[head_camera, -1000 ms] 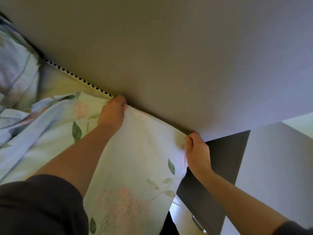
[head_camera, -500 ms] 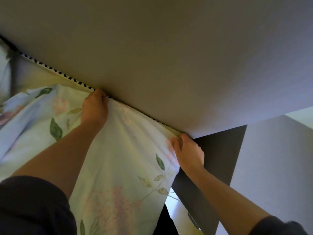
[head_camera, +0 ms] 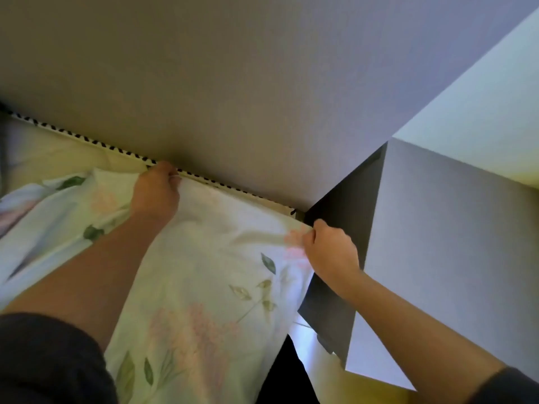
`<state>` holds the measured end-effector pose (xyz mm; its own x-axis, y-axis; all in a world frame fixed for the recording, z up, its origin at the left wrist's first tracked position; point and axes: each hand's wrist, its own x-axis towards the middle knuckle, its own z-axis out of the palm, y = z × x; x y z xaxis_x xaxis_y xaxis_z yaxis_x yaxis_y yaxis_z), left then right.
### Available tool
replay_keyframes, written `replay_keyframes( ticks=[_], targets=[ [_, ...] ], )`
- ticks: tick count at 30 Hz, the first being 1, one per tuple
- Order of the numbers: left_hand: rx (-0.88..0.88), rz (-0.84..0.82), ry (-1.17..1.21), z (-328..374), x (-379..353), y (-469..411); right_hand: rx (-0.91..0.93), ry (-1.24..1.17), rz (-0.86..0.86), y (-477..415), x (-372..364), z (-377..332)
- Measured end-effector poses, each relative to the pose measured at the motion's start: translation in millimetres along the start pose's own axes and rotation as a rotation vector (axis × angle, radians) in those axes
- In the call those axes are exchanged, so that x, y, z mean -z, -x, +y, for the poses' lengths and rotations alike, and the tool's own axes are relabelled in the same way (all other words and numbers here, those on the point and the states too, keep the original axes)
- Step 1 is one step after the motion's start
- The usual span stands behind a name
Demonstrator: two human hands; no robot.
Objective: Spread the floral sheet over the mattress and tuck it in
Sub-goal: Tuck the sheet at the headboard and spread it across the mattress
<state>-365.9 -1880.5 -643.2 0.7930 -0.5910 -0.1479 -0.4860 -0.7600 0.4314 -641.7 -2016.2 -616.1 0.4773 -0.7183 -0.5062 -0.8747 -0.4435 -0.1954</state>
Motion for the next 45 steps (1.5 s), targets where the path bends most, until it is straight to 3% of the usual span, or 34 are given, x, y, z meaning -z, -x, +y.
replay_keyframes(
  ticks=[4, 9, 11, 16, 20, 24, 27, 31, 38, 41, 45],
  targets=[
    [0.048, 0.051, -0.038, 5, 20, -3, 0.070, -0.050, 0.137, -6, 28, -12],
    [0.202, 0.238, -0.035, -7, 42, -15, 0.222, -0.539, 0.303, 6, 34, -36],
    [0.270, 0.270, -0.012, -18, 49, -22, 0.271, -0.563, 0.324, 4, 30, -47],
    [0.228, 0.027, -0.099, -23, 47, -16, 0.217, -0.447, 0.241, -6, 4, -41],
    [0.108, -0.081, -0.210, -28, 32, -20, 0.228, -0.322, 0.122, -10, -15, -32],
    [0.076, -0.153, -0.155, -35, 21, -29, 0.241, -0.188, 0.065, -16, -28, -40],
    [0.107, -0.095, -0.103, -44, 26, -29, 0.233, -0.052, 0.059, -27, -32, -56],
    [0.331, 0.070, -0.137, -71, 49, -26, 0.314, -0.186, 0.025, -45, -44, -95],
    [0.728, -0.058, -0.140, -173, 75, -33, 0.372, -0.540, -0.008, -62, -67, -168],
    [0.680, -0.006, -0.198, -199, 77, -22, 0.477, -0.610, 0.025, -65, -77, -189],
    [0.656, 0.141, -0.137, -208, 93, -34, 0.564, -0.608, -0.115, -76, -75, -232]
  ],
)
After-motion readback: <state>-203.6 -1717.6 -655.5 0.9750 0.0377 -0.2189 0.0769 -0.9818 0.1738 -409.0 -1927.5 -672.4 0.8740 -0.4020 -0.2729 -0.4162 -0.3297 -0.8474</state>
